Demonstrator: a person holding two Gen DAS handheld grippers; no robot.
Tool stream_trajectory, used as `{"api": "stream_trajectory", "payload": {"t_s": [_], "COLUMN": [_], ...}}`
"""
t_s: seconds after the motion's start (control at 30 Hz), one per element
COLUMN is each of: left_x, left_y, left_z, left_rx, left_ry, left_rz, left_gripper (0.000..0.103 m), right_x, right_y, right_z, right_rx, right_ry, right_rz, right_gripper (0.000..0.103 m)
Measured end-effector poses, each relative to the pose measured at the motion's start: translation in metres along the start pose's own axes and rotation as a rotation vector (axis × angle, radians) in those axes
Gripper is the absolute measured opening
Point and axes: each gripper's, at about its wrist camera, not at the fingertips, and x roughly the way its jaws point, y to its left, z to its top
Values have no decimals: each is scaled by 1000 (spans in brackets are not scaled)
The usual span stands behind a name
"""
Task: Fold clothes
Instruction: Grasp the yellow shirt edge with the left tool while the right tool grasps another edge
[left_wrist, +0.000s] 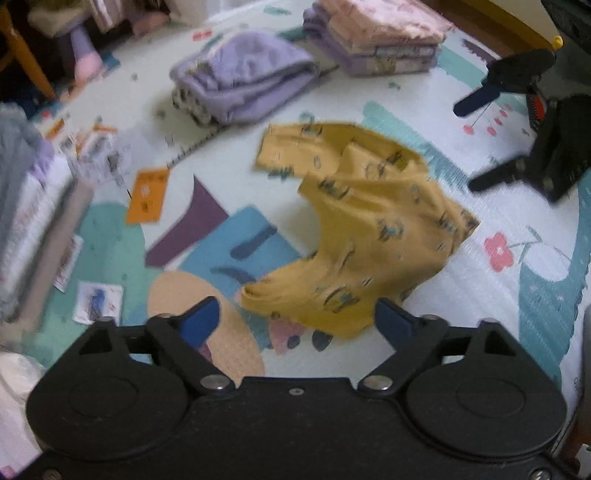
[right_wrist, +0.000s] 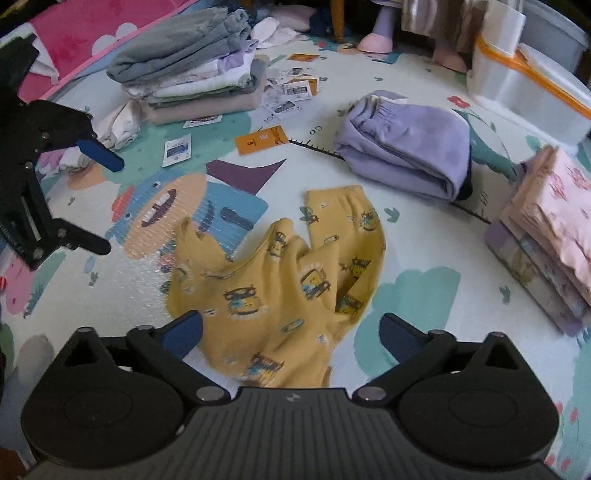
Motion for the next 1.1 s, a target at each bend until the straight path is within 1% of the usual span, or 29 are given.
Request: {"api": "stream_trajectory", "payload": {"t_s": [0.03, 0.07, 0.17, 0.23, 0.27, 0.3, 0.37, 0.47, 0.57, 0.6, 0.67, 0.73, 0.83, 0.93, 1.0, 1.1], "left_x": [7, 14, 32, 40, 43, 47, 52, 59, 68, 70, 74, 77, 81, 85, 87, 88], "left_y": [4, 8, 16, 21, 23, 25, 30, 38, 47, 50, 54, 57, 56, 53, 51, 48], "left_z": [-4, -9, -21, -26, -27, -28, -30, -30, -28, -28, -26, -23, -20, -18, -18, -17], "left_rx": [-8, -16, -28, -22, -17, -11, 16, 66, 94, 100, 115, 131, 171, 220, 259, 313], "left_ry": [12, 24, 34, 34, 34, 33, 26, 11, -1, -5, -13, -22, -31, -39, -44, -46], "left_rz": [-8, -15, -45, -62, -70, -78, -83, -83, -100, -106, -110, -115, -124, -136, -145, -157], "left_gripper": [75, 75, 75, 72, 71, 68, 68, 65, 64, 62, 60, 54, 51, 50, 50, 50], "right_x": [4, 10, 29, 40, 45, 51, 61, 72, 83, 86, 92, 99, 108, 117, 121, 117], "right_y": [-1, -3, -5, -9, -10, -12, -15, -14, -9, -8, -8, -8, -7, -6, -5, -10], "right_z": [1, 2, 9, 14, 16, 19, 23, 28, 33, 35, 36, 37, 38, 42, 46, 56], "right_rx": [-10, -23, -69, -87, -94, -100, -108, -142, -181, -181, -177, -173, -173, -170, -182, -214], "right_ry": [1, 6, 11, 13, 15, 17, 19, 20, 25, 26, 30, 34, 45, 48, 48, 38], "right_rz": [0, 3, 8, 24, 33, 42, 71, 109, 142, 151, 153, 158, 166, 160, 160, 172], "right_gripper": [88, 83, 82, 82, 80, 74, 67, 67, 67, 65, 64, 64, 63, 62, 58, 58]}}
